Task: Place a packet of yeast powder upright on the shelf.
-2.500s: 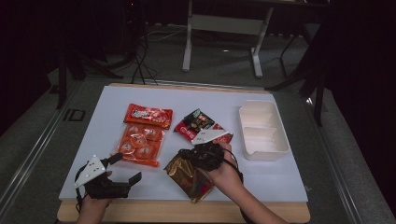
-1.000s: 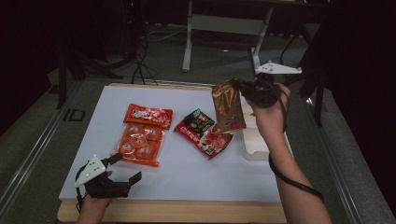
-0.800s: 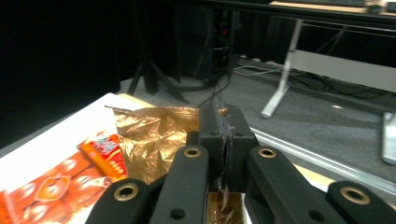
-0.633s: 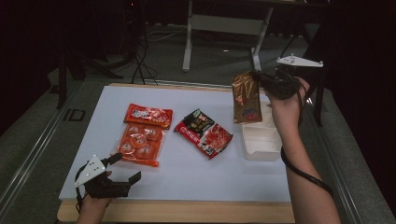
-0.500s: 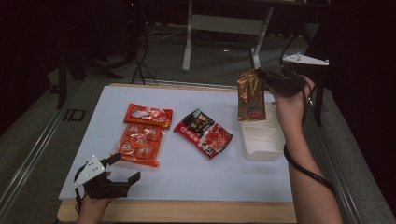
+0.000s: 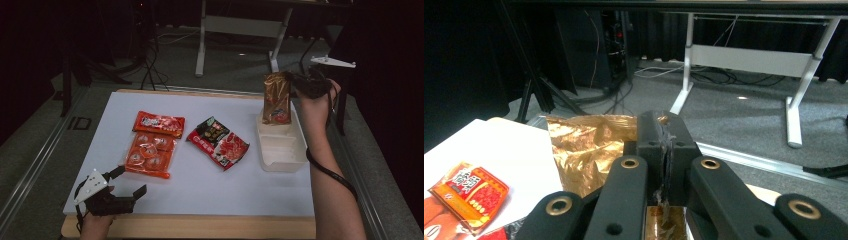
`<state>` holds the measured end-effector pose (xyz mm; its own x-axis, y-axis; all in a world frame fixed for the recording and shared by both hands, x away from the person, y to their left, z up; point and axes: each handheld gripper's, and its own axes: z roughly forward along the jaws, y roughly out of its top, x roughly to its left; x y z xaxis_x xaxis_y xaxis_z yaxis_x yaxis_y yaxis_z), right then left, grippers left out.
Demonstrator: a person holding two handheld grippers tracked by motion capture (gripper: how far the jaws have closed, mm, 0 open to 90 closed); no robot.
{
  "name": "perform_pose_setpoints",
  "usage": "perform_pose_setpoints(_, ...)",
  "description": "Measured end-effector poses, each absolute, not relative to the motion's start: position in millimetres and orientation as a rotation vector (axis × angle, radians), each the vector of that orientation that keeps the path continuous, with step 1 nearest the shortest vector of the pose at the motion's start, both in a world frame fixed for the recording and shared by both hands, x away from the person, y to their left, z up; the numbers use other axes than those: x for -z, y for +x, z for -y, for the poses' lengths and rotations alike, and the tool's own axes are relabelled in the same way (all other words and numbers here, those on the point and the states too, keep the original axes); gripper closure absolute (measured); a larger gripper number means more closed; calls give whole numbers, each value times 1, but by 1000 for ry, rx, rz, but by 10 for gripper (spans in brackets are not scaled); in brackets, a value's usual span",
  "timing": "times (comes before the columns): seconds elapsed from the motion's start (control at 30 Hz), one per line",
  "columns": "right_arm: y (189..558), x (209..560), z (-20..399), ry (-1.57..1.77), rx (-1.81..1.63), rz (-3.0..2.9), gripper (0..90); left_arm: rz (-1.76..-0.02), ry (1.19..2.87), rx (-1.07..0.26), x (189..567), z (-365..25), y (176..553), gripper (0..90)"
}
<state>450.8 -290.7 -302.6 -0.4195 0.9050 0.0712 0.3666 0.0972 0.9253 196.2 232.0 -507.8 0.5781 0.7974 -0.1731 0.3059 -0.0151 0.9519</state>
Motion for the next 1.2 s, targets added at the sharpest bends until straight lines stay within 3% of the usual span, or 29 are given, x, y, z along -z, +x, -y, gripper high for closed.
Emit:
perform_pose_setpoints(0.63, 504, 339, 307, 1351, -1320, -1803, 885, -980, 1583, -527, 508, -238, 187, 0)
perform_pose_setpoints(1.2, 520, 374, 307, 1390, -1258, -1829, 883, -991, 1582, -526, 509, -240, 186, 0)
